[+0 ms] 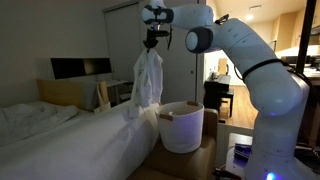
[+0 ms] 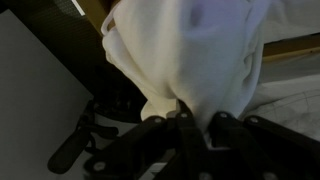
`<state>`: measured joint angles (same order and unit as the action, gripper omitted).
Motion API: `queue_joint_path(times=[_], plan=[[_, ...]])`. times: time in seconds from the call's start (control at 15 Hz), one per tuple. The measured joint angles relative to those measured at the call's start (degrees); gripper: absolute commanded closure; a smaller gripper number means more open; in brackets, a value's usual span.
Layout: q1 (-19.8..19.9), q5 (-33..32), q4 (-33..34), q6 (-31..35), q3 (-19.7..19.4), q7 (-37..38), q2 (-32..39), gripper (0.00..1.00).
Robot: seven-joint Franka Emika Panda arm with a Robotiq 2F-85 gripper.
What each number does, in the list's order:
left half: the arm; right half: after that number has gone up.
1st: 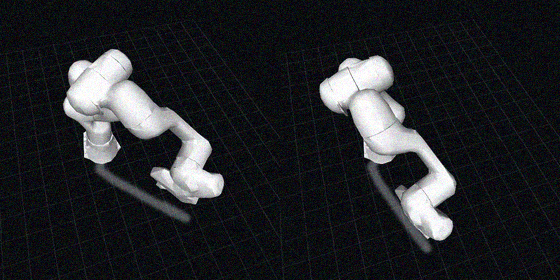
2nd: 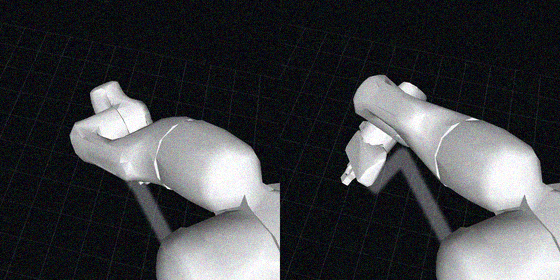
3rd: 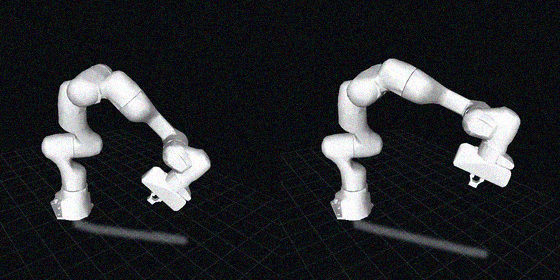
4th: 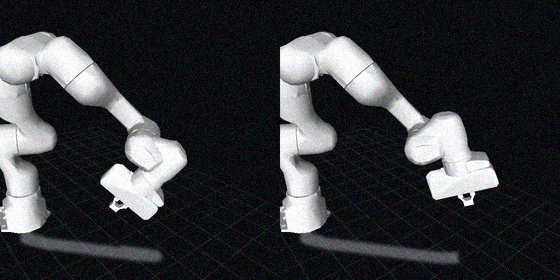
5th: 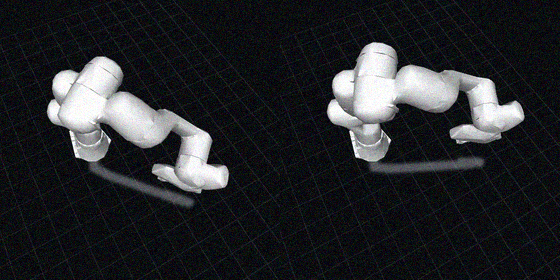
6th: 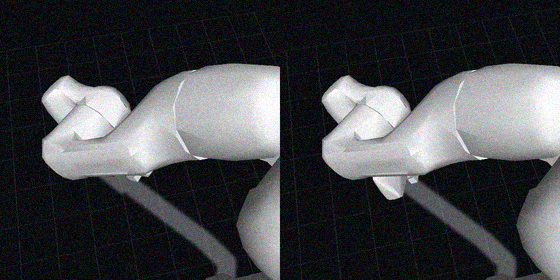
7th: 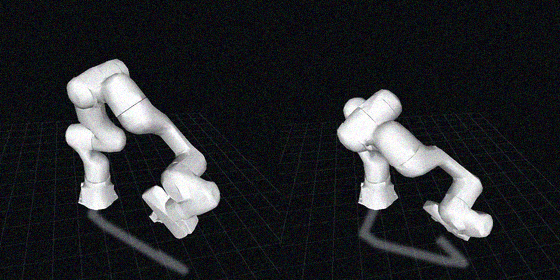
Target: Pick up the cloth from the couch and put it in the laundry basket.
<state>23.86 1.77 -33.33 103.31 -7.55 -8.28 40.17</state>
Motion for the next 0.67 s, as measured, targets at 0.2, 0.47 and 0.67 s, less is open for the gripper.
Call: queue_joint_path(times=[0.2,0.47,0.67], plan=[[2.56,0.01,4.79,-1.43,0.01,1.25,2.01,0.88],[6.07,0.02,9.87,-3.26,0.04,4.11,4.02,0.88],[8.57,0.05,11.07,-3.16,0.04,6.61,4.48,0.88]])
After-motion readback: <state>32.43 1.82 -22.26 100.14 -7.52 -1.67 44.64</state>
